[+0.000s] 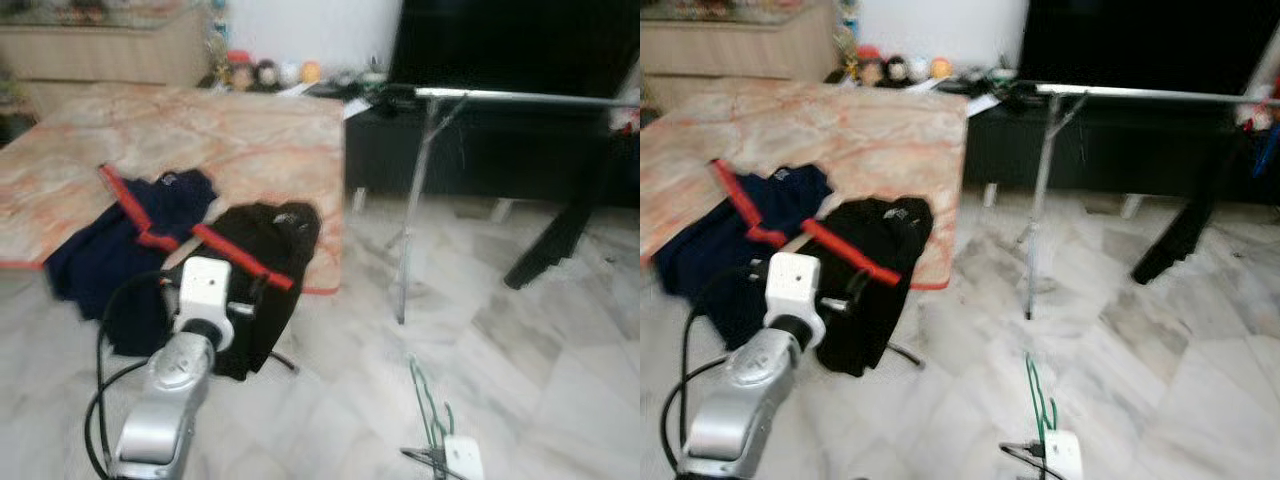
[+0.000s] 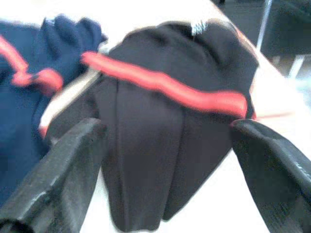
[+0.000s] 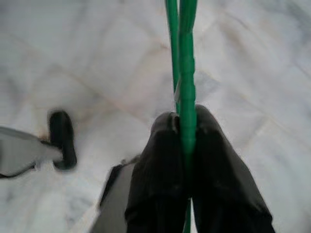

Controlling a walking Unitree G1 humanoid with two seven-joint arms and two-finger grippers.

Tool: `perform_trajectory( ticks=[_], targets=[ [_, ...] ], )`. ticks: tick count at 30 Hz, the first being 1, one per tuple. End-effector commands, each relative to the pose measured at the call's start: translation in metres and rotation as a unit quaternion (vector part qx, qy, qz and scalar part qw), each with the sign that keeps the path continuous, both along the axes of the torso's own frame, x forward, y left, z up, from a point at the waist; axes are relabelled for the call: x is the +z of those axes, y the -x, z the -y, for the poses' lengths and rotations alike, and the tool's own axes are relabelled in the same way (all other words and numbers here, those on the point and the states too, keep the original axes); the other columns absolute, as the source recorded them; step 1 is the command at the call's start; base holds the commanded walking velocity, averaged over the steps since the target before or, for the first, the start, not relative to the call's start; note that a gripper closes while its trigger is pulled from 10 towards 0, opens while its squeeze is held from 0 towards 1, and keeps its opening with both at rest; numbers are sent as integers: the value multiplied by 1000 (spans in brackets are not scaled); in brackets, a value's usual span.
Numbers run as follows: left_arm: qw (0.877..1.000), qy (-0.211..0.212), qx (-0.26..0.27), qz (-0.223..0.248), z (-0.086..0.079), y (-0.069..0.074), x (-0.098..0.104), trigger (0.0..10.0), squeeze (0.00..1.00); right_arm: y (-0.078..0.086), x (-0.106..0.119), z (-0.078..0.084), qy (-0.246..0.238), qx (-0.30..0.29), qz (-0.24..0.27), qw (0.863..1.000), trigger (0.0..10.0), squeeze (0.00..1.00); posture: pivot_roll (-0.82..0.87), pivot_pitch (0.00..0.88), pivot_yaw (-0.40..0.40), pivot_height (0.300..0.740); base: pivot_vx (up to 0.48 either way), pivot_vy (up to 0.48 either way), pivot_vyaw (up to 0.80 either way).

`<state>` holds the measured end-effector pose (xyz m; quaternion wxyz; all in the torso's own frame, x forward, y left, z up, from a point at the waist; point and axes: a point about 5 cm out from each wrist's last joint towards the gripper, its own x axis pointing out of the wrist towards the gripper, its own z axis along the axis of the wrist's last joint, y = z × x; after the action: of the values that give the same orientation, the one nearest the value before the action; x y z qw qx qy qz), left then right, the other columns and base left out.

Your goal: Hang hanger

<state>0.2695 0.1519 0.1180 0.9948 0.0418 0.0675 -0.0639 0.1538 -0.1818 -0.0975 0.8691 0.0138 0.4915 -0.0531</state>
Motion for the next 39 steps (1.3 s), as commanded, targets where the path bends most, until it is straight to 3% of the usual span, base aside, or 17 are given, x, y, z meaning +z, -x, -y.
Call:
perform_trajectory(
  ticks=[1,3,9,11,12,13,14,18,20,21,22,23,25,26,27,33,39],
  targets=[
    [1000,-10,-8,24,0,-3,11,10000,0,-5,2,-3,-4,-1,7,1000,10000,0,44,0,-36,740,0,0,0],
    [1000,-19,-8,22,-3,-1,8,10000,0,-5,2,-3,-5,-1,7,1000,10000,0,44,0,-36,740,0,0,0],
    [998,-54,11,-33,-23,8,-26,10000,0,-5,2,-3,-5,0,7,1000,10000,0,47,0,-36,740,0,0,0],
    [993,-87,23,-77,-37,16,-50,10000,0,-5,2,-3,-5,-1,7,1000,10000,0,45,0,-37,740,0,0,0],
    [993,-87,23,-77,-37,16,-50,10000,0,-5,2,-3,-5,-1,7,1000,10000,0,45,0,-37,740,0,0,0],
    [986,-107,36,-120,-49,24,-72,10000,0,-5,2,-3,-4,-1,8,1000,10000,0,46,0,-37,740,0,0,0],
    [986,-107,36,-120,-49,24,-72,10000,0,-5,2,-3,-4,-1,8,1000,10000,0,46,0,-37,740,0,0,0],
    [964,-131,74,-221,-80,47,-122,10000,0,-6,2,-3,-3,-1,8,1000,10000,0,44,0,-40,740,0,0,0],
    [945,-133,95,-283,-93,66,-148,10000,0,-6,2,-3,-3,1,8,1000,10000,0,41,0,-48,740,0,0,0],
    [945,-133,95,-283,-93,66,-148,10000,0,-6,2,-3,-3,1,8,1000,10000,0,41,0,-48,740,0,0,0],
    [930,-129,106,-328,-100,81,-164,10000,0,-7,2,-2,-3,2,8,1000,10000,0,41,0,-51,740,0,0,0],
    [922,-123,112,-350,-102,89,-172,10000,0,-7,2,-2,-3,2,8,1000,10000,0,37,0,-53,740,0,0,0],
    [917,-119,116,-364,-103,95,-176,10000,0,-7,2,-2,-3,2,8,1000,10000,0,37,0,-53,740,0,0,0],
    [901,-112,127,-399,-106,111,-188,10000,0,-7,3,-1,-1,5,8,1000,10000,0,32,0,-57,740,0,0,0],
    [894,-113,128,-414,-106,118,-192,10000,0,-7,3,-1,2,9,8,1000,10000,0,31,0,-60,740,0,0,0],
    [885,-106,138,-433,-106,127,-198,10000,0,-9,4,0,15,33,7,999,10000,0,26,0,-67,740,0,0,0],
    [888,-109,130,-428,-102,123,-201,10000,0,-12,5,2,39,59,3,997,10000,0,26,0,-69,740,0,0,0]
  ],
)
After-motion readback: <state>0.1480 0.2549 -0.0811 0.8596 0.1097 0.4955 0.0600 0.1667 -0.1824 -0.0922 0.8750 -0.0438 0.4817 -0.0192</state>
